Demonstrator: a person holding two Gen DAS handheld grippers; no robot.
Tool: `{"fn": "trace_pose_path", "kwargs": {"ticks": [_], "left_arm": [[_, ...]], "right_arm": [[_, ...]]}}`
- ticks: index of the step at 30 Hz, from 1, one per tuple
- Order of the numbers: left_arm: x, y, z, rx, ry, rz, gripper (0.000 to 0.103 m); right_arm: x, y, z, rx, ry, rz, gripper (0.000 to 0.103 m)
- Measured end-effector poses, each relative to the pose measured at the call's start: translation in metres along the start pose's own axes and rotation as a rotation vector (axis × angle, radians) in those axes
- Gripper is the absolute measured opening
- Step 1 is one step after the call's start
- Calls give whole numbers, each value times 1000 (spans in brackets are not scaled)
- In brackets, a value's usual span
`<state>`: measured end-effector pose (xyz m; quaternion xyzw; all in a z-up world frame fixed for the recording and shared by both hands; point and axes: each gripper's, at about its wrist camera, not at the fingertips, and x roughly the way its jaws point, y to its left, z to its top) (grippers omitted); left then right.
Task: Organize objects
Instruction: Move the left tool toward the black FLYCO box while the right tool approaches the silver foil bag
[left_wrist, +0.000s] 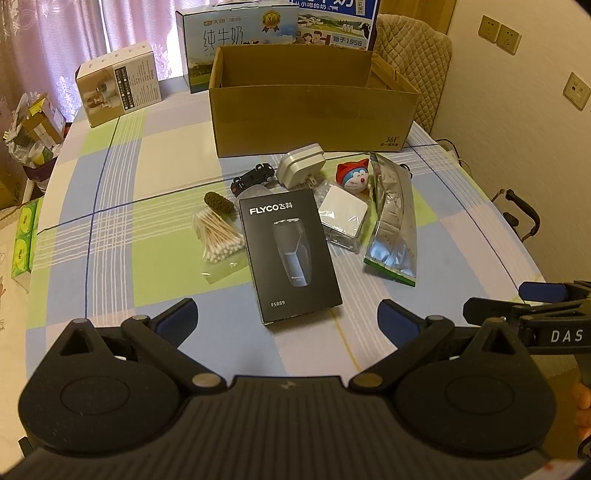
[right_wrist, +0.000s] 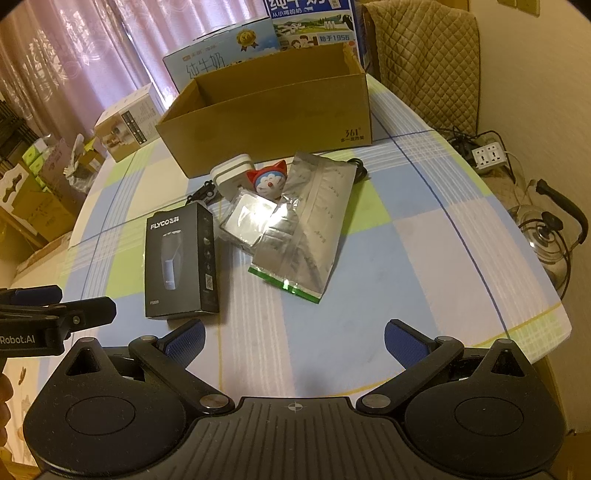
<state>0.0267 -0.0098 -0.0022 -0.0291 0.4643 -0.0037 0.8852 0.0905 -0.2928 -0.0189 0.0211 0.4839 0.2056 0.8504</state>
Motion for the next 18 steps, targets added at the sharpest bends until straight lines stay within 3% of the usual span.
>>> {"fn": "trace_pose_path", "kwargs": {"ticks": [18], "left_arm": [[11, -2, 13, -25, 31, 18, 102]], "right_arm": [[13, -9, 15, -6, 18, 17, 101]]}}
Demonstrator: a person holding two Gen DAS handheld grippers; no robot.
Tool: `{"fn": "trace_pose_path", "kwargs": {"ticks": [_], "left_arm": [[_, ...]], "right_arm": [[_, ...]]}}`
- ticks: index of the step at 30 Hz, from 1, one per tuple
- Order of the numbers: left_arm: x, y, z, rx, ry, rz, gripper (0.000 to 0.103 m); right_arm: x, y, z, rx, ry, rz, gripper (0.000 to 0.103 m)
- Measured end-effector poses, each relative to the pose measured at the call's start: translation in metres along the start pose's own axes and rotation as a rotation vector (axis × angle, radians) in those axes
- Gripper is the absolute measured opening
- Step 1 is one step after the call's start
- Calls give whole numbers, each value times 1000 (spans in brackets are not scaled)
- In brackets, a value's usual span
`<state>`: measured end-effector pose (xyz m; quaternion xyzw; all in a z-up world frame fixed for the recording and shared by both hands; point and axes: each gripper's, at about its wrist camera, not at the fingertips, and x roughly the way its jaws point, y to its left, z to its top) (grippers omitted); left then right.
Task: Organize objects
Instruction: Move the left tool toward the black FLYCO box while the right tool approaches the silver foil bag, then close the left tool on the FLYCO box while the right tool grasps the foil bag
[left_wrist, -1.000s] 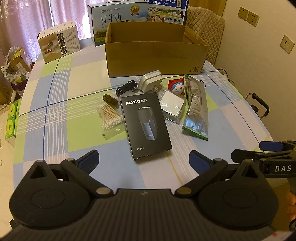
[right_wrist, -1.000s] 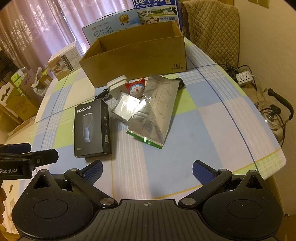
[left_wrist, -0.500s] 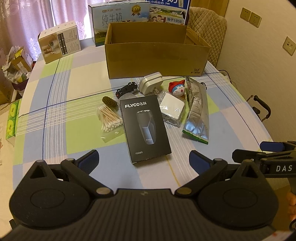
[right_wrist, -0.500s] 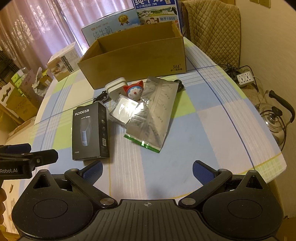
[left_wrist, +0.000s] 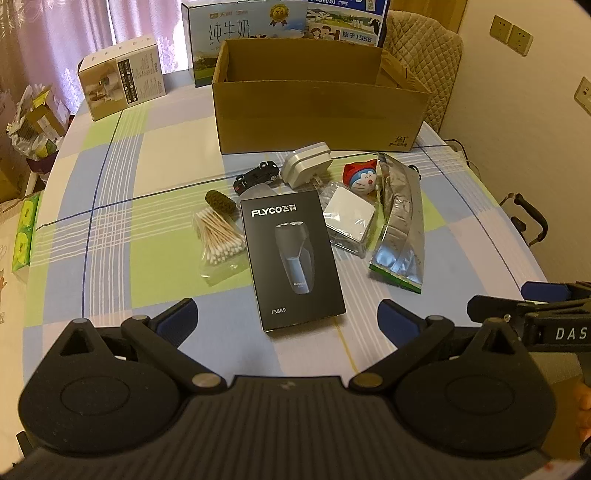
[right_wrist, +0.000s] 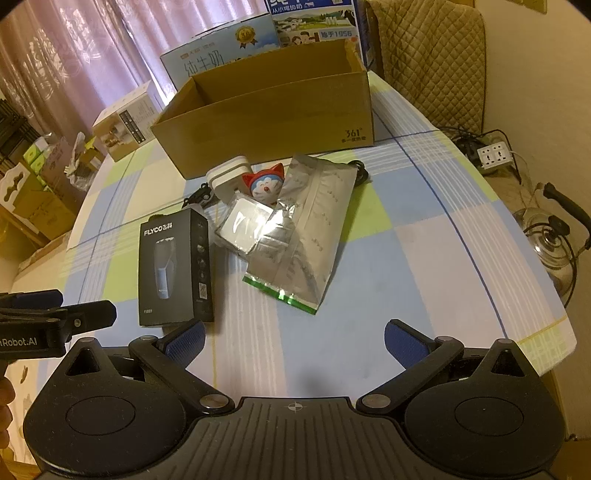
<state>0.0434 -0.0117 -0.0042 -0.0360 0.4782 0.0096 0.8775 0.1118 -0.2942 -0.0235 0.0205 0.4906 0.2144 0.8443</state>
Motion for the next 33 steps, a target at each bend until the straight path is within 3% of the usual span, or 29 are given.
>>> {"fn": "trace_pose_path", "kwargs": {"ticks": [18, 33], "left_arm": [[41, 10, 18, -80, 46, -11, 102], [100, -4, 30, -59, 98, 56, 102]], "right_arm": [[26, -22, 29, 15, 25, 2, 101], [40, -49, 49, 50, 43, -21, 101]]}}
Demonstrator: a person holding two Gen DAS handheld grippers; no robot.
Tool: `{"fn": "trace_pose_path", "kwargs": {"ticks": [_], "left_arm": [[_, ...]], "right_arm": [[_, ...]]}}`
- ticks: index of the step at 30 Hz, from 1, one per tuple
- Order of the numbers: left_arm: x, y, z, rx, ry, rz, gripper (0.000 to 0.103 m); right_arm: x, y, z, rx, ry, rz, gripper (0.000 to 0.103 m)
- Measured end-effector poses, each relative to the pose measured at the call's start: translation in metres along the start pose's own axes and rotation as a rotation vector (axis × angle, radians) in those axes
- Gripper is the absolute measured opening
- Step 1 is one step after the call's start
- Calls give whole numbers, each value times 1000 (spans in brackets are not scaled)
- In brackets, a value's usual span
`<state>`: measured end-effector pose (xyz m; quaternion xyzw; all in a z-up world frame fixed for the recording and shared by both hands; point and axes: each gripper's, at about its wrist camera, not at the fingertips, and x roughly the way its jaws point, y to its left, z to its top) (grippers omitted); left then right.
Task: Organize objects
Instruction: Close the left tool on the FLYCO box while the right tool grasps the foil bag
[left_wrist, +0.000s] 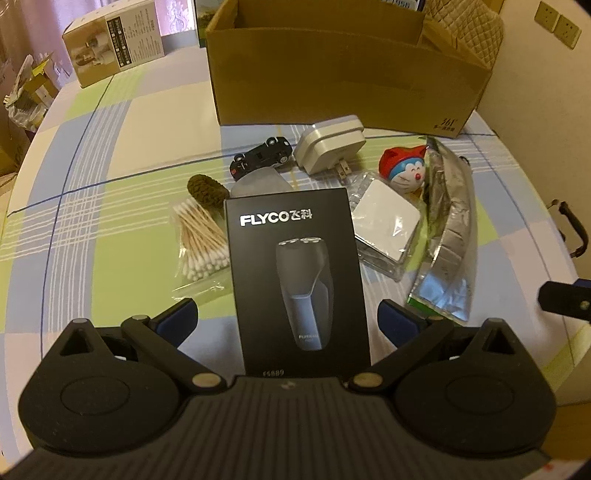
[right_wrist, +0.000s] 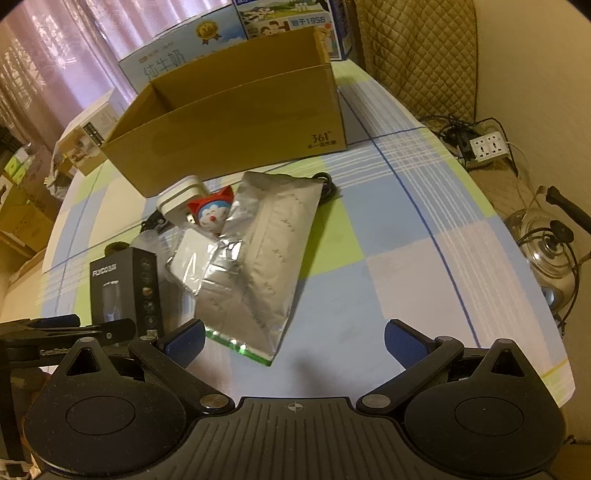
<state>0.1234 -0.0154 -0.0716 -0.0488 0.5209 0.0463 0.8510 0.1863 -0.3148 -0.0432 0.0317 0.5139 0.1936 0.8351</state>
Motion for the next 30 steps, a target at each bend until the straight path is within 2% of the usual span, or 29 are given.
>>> {"fn": "trace_pose_path", "kwargs": {"ticks": [9, 18, 30], "left_arm": [[18, -7, 5, -9, 7, 43, 101], [26, -10, 8, -17, 4, 61, 80], [0, -8, 14, -5, -73, 62, 78]], "right_arm": [[9, -10, 8, 8, 16, -1, 101], [19, -13, 18, -7, 19, 34, 101], [43, -10, 39, 18, -10, 187, 101]]}}
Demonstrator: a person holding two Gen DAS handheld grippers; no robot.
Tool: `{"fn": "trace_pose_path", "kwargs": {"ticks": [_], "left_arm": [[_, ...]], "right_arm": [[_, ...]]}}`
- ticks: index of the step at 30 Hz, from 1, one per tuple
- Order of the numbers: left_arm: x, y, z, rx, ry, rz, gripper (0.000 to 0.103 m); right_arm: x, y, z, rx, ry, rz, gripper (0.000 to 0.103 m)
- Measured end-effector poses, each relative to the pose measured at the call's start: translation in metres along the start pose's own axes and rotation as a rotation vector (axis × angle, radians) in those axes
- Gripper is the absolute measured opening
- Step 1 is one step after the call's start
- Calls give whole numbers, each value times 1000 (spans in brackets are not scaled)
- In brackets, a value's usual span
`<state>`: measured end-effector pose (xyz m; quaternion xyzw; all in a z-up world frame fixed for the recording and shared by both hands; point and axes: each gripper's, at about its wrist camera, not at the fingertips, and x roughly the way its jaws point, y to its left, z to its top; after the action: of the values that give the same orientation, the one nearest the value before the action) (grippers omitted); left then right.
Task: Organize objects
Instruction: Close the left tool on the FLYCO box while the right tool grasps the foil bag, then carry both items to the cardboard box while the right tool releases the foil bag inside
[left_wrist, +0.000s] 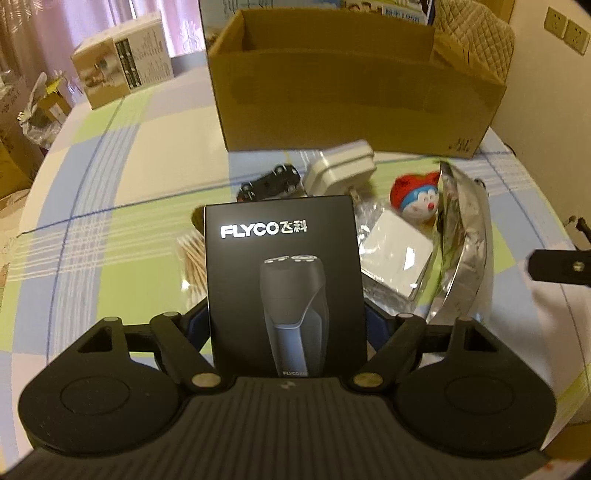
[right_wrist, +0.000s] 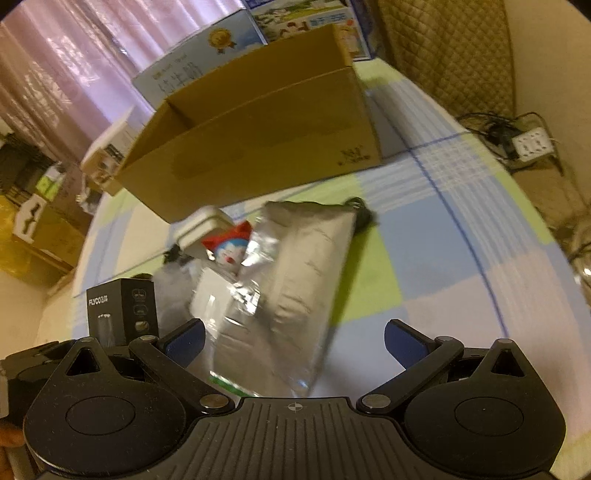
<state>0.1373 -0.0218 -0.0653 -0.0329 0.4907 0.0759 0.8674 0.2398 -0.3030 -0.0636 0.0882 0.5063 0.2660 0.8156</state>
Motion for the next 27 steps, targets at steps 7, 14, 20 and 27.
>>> {"fn": "trace_pose_path", "kwargs": {"ticks": [7, 14, 20, 27], "left_arm": [[-19, 20, 7, -64, -28, 35, 78], [-27, 52, 1, -146, -27, 86, 78], [-34, 69, -4, -187, -24, 115, 78], [-35, 72, -4, -184, -22, 105, 78]], "right_arm": [[35, 2, 11, 3, 18, 9, 98], [62, -14, 18, 87, 55, 18, 82], [68, -25, 17, 140, 64, 43, 56], [49, -26, 13, 101, 31, 20, 47]]}}
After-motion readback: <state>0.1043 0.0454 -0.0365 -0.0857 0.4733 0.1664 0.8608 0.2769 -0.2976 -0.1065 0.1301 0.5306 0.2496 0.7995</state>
